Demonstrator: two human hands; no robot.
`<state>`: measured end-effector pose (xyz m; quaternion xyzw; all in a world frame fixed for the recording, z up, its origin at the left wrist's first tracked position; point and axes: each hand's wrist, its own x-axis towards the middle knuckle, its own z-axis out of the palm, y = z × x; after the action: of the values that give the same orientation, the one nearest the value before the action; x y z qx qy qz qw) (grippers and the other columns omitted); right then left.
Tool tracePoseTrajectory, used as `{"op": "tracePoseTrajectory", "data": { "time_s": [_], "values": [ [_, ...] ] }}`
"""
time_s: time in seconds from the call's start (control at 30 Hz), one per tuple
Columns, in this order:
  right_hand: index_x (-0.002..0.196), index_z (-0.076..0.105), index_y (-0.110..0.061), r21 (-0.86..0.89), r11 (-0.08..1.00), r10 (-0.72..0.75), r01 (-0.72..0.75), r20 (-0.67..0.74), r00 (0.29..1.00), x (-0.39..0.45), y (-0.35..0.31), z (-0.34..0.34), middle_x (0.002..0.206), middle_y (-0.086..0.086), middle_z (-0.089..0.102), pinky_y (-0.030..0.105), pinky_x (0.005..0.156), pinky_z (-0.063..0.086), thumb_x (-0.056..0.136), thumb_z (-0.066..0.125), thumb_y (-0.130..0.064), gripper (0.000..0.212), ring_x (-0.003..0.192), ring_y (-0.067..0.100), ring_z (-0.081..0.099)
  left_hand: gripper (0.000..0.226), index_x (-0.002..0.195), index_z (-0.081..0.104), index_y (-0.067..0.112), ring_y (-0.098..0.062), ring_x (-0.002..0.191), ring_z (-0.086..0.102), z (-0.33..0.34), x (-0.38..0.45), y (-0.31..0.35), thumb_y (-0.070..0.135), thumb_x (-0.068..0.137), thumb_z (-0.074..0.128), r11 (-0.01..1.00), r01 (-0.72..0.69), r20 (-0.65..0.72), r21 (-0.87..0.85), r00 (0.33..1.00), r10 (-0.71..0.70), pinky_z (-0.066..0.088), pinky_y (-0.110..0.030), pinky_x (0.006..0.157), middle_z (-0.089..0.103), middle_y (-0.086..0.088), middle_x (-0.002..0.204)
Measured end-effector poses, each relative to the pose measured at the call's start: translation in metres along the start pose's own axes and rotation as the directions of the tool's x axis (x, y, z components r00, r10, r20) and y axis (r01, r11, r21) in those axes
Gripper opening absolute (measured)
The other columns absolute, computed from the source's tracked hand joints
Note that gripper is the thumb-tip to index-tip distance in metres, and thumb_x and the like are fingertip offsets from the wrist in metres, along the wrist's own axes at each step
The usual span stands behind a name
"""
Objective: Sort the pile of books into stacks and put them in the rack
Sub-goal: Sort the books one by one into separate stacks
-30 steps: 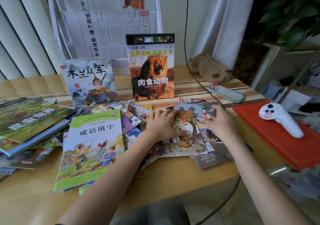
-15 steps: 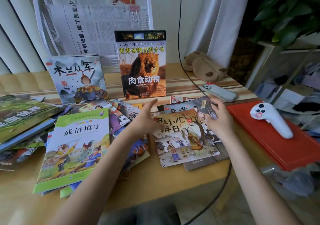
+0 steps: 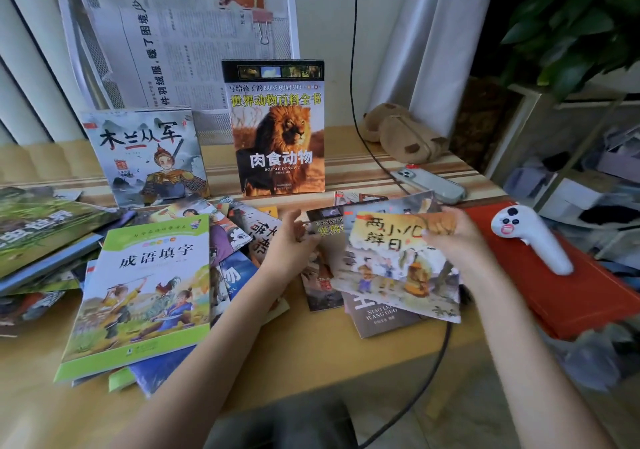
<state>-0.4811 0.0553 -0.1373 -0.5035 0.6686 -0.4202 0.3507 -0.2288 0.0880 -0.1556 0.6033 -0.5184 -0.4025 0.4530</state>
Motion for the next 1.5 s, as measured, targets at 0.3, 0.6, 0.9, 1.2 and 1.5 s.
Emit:
{"op": "tracePoseTrajectory", "data": {
  "time_s": [0.3,0.6,0.9,1.2,1.5],
  "values": [
    [0.140,0.037,-0.004,-0.293,0.956,0.009,0.000,0.030,0.999,0.013,0.010,-0.017,0.142,0.011,0.043,0.032,0.097,0.035,0.085,0.068,-0.012,0.064,0.128,0.028,0.042,0.031,0.118,0.057,-0.007,-0.018,0.081,0.067,0.004,0.002,0.009,-0.007,0.087,0.055,0.906,0.233,0.142,-0.354,0.971,-0.194,0.057,-0.022,0.069,0.068,-0.012,0.091],
    [0.131,0.044,-0.007,-0.169,0.984,-0.054,0.055,0.012,0.998,0.008,0.016,-0.010,0.133,0.007,0.051,0.033,0.095,0.039,0.084,0.069,-0.012,0.054,0.121,0.024,0.048,0.041,0.123,0.043,0.019,-0.025,0.097,0.062,0.015,-0.004,0.018,-0.007,0.092,0.046,0.964,0.118,0.142,-0.237,0.986,-0.086,0.058,-0.026,0.066,0.060,-0.013,0.118],
    [0.111,0.049,-0.018,0.158,0.954,-0.266,0.256,0.040,0.963,-0.010,-0.020,0.012,0.099,-0.016,0.059,0.008,0.074,0.047,0.089,0.060,-0.001,0.030,0.088,-0.011,0.056,0.046,0.142,0.036,0.012,-0.027,0.109,0.059,-0.027,0.013,0.028,0.010,0.097,0.044,0.986,-0.016,-0.013,0.165,1.000,0.018,0.053,-0.045,0.089,0.053,-0.013,0.133],
    [0.130,0.043,-0.020,0.253,0.862,-0.449,0.438,-0.019,0.894,-0.021,-0.074,0.057,0.126,-0.009,0.055,0.022,0.095,0.037,0.091,0.060,-0.027,0.044,0.116,0.006,0.051,0.040,0.128,0.034,0.013,-0.021,0.096,0.060,-0.027,-0.009,0.048,0.006,0.094,0.052,0.956,-0.274,-0.012,-0.103,0.962,0.274,0.054,-0.037,0.079,0.057,-0.003,0.106],
    [0.151,-0.001,-0.017,-0.091,0.934,-0.308,0.345,0.283,0.908,-0.025,-0.055,0.077,0.153,-0.006,0.020,0.035,0.108,0.026,0.099,0.042,-0.032,0.070,0.137,0.016,0.028,0.058,0.135,0.022,0.008,-0.020,0.109,0.050,-0.035,-0.004,0.008,-0.016,0.086,0.042,0.930,-0.325,-0.042,0.169,0.941,0.336,0.044,-0.024,0.087,0.050,-0.003,0.123]
  ]
}}
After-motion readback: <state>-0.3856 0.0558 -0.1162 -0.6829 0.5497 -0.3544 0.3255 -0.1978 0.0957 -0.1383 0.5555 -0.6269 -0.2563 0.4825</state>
